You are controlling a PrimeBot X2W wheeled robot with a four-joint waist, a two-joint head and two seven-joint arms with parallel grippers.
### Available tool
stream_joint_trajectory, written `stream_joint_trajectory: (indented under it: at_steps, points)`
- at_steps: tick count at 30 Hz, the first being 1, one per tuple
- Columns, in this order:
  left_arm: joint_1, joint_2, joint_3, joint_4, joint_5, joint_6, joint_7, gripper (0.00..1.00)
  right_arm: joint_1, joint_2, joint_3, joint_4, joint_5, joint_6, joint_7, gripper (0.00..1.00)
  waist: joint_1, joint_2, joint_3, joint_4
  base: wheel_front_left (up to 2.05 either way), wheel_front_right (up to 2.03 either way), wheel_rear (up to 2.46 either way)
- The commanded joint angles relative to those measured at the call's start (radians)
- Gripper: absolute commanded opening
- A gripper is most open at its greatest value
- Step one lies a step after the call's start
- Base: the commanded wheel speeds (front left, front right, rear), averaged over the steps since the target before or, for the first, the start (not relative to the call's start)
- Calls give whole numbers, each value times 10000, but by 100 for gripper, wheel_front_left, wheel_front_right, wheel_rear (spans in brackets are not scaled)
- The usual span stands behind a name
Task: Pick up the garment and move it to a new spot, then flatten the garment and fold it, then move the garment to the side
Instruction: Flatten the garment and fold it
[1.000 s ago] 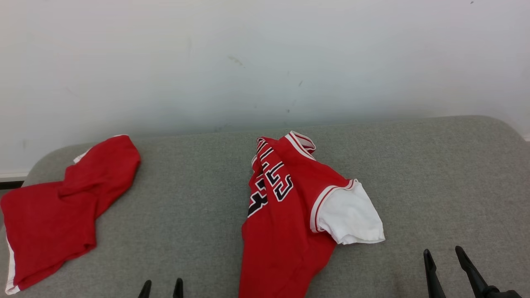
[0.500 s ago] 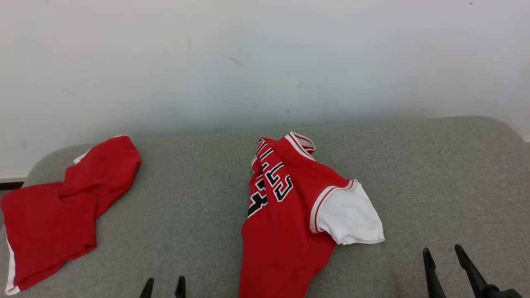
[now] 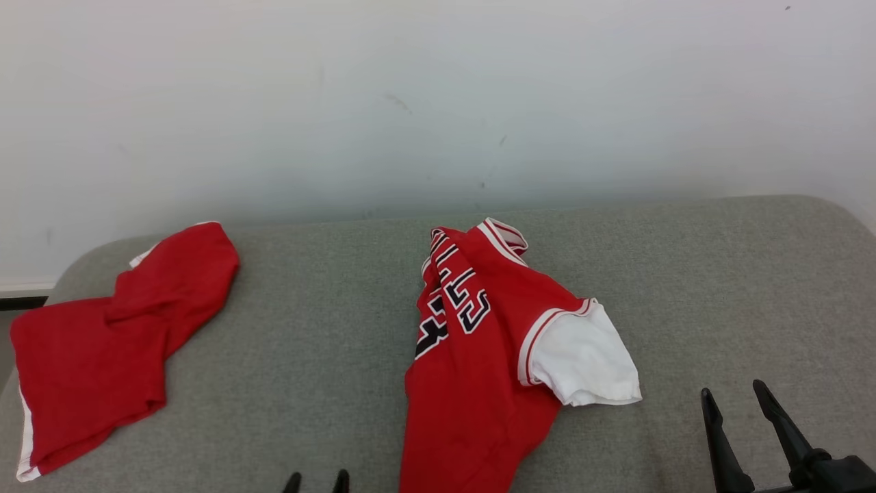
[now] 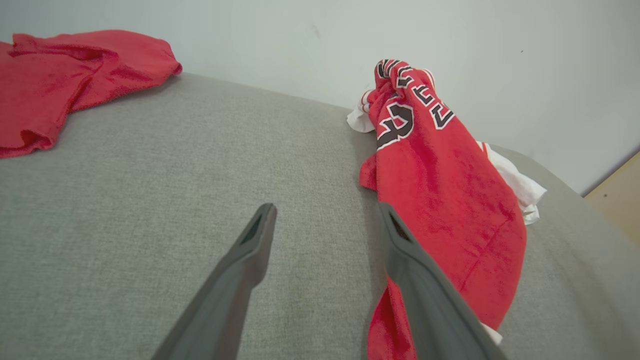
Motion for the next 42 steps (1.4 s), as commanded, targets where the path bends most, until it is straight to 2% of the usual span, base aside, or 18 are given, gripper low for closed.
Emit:
stream_joint_trajectory:
  at_steps: [1, 3, 7, 13, 16, 22, 42]
  points:
    - [2, 32, -162, -118, -269, -110, 542, 100, -282, -262, 142, 161, 161, -19, -31, 100, 0, 0, 17, 41, 0, 0, 0]
    - [35, 41, -226, -199, -419, -160, 925, 100, -381, -384, 245, 313, 228, -19, -31, 100, 0, 0, 30, 69, 0, 0, 0]
    - [250, 39, -426, -618, -1559, -308, 2384, 100, -1036, -936, 759, 895, 575, -19, 82, 100, 0, 0, 134, 150, 0, 0, 0]
    - [484, 108, -881, -850, -2044, -336, 3974, 100, -2164, -1556, 1451, 1663, 945, -19, 645, 100, 0, 0, 502, 182, 0, 0, 0]
    - [472, 193, -1042, -851, -2106, -356, 4444, 100, -2637, -1762, 1745, 1911, 1078, -20, 806, 100, 0, 0, 782, 206, 0, 0, 0]
    - [161, 166, -1164, -591, -2152, -215, 4748, 100, -3222, -1897, 2149, 2295, 1341, -20, 687, 100, 0, 0, 1301, 245, 0, 0, 0]
    - [-556, 108, -1747, -281, -2831, -648, 4793, 100, -4346, -1781, 3129, 3533, 1591, -20, 398, 100, 0, 0, 2148, 341, 0, 0, 0]
